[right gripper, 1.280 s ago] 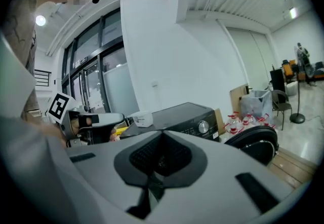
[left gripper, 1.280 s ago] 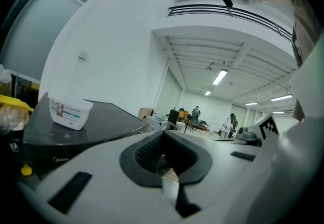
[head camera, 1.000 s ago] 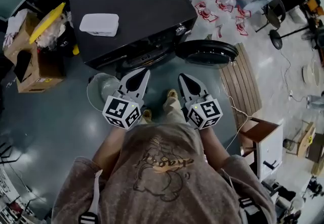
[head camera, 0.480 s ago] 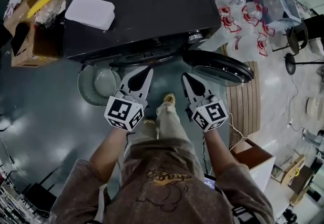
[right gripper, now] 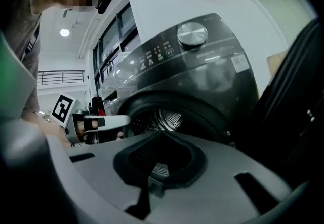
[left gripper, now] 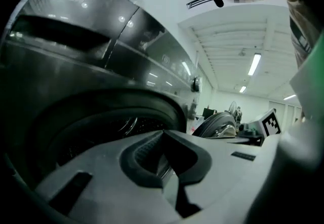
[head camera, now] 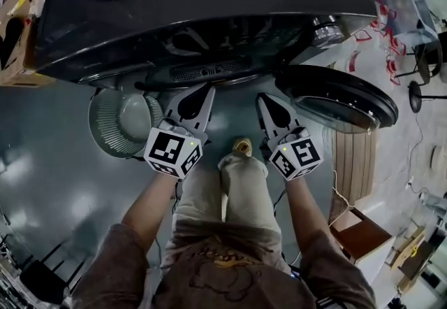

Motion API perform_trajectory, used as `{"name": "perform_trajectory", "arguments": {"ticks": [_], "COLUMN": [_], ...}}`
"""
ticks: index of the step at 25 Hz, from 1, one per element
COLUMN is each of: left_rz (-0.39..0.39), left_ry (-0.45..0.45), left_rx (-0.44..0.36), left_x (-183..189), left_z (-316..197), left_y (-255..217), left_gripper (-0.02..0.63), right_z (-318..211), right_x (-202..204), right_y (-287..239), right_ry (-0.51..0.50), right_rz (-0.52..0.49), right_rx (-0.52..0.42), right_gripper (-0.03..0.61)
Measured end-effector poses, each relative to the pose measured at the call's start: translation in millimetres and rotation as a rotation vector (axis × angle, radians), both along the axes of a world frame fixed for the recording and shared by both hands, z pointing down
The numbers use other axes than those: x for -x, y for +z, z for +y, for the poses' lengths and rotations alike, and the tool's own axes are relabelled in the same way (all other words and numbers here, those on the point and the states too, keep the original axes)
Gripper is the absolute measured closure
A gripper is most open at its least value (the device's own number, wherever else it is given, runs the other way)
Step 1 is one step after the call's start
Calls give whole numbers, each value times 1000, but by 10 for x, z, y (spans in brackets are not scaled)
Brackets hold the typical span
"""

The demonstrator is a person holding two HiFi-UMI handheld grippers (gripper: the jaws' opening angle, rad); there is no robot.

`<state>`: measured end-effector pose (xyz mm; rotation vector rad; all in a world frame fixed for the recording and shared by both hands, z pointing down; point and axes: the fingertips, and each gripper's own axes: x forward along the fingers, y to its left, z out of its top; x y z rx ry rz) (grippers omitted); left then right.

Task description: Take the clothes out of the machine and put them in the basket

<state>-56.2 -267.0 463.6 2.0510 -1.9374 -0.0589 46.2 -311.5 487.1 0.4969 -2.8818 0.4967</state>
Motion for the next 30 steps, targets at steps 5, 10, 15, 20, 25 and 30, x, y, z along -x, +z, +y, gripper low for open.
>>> {"name": "perform_trajectory", "arguments": {"ticks": [5, 10, 15, 20, 25, 30], "left_rz": [-12, -38, -60, -77, -62, -51], "left_ry": [10, 16, 18, 6, -37, -82], "left_rx": [-34, -79, -107, -124, -134, -129], "left_x": [57, 129, 140, 166, 293, 403], "left_z": [-195, -325, -323, -297, -224, -194], "left_y": [435, 868, 1358, 1536, 1515, 1528], "left_gripper": [606, 606, 606, 606, 606, 555], "right_z": [-130, -232, -239, -233, -208, -171], "right_x": [113, 238, 253, 216, 238, 326], "right_y": [459, 908, 1364, 1592, 1554, 1521], "right_ry": [-26, -18, -23, -7, -6, 4], "right_rz": [-33, -60, -78, -65, -46, -33], "right_rx": [-21, -56, -101, -109, -100, -84], "right_gripper": [581, 581, 581, 581, 581, 581]}}
